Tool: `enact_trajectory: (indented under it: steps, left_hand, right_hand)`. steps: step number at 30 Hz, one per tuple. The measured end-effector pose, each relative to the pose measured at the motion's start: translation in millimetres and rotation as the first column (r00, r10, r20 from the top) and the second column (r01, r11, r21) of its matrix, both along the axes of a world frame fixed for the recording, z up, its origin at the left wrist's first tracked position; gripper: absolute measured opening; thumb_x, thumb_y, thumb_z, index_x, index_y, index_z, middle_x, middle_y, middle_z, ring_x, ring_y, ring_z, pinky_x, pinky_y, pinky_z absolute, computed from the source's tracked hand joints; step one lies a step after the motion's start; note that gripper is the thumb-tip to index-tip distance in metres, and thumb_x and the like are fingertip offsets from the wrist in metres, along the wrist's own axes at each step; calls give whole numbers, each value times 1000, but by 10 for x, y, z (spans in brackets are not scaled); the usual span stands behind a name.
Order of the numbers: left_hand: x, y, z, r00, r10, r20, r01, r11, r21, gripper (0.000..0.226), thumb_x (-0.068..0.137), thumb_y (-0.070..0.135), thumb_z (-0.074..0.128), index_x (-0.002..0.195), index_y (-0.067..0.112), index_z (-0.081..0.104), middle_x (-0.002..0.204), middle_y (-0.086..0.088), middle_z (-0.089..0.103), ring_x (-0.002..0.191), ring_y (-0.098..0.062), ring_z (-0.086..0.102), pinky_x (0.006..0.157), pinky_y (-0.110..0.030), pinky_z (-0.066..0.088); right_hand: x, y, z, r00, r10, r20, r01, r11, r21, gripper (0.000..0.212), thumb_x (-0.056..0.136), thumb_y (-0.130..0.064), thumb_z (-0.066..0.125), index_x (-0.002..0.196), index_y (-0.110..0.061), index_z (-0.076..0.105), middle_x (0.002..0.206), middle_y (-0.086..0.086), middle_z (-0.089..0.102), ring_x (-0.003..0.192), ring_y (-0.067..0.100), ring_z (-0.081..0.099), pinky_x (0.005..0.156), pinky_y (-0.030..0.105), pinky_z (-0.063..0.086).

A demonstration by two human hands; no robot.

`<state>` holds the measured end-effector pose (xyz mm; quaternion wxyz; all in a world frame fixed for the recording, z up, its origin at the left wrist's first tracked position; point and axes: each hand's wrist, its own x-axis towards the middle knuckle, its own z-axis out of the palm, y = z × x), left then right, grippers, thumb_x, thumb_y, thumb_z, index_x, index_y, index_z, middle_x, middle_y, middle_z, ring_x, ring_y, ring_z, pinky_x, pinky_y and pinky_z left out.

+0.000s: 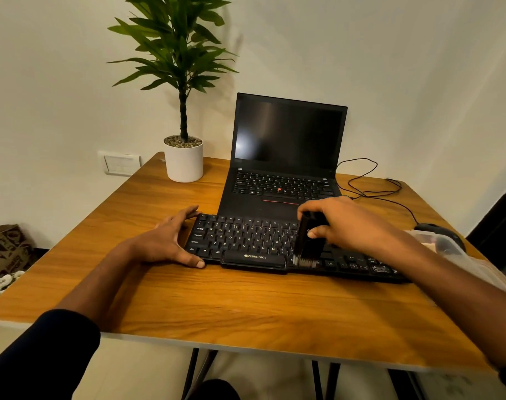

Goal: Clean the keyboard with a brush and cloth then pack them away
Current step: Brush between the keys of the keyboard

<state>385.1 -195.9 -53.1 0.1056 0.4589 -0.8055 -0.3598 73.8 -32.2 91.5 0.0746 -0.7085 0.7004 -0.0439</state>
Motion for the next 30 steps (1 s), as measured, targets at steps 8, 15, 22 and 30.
enact_trajectory:
  steps: [8, 15, 22, 30]
  left_hand:
    - [-2, 3, -13, 1000, 4, -2, -4, 1000, -11, 142, 38, 71, 88, 149, 54, 0, 155, 1, 24, 137, -25, 29, 112, -56, 34]
    - [-11, -5, -3, 1000, 1, 3, -1, 1000, -1, 136, 38, 71, 88, 141, 62, 0, 155, 0, 24, 138, -27, 29, 111, -57, 35]
    - [-5, -23, -8, 1000, -8, -1, 8, 1000, 3, 139, 38, 71, 88, 146, 58, 1, 157, 1, 22, 139, -27, 28, 112, -57, 34]
    - [13, -35, -15, 1000, -9, -6, 9, 1000, 7, 132, 41, 67, 90, 139, 67, 1, 156, 1, 23, 139, -26, 28, 112, -56, 35]
  right_hand:
    - [-76, -158, -109, 998, -55, -35, 47, 979, -201, 30, 87, -17, 66, 113, -31, 58, 114, 2, 59, 107, 24, 55, 81, 34, 43]
    - [-130, 37, 10, 999, -21, -44, 23, 999, 30, 27, 87, -19, 66, 110, -32, 60, 102, -4, 59, 82, 12, 57, 68, 27, 41]
    - [-182, 58, 106, 1000, -14, 18, 13, 997, 78, 23, 86, -20, 67, 101, -35, 59, 102, -3, 62, 71, 13, 66, 63, 27, 52]
    - [-221, -215, -123, 994, -72, -83, 55, 980, -189, 33, 85, -13, 67, 115, -26, 60, 112, 5, 63, 107, 26, 57, 83, 37, 48]
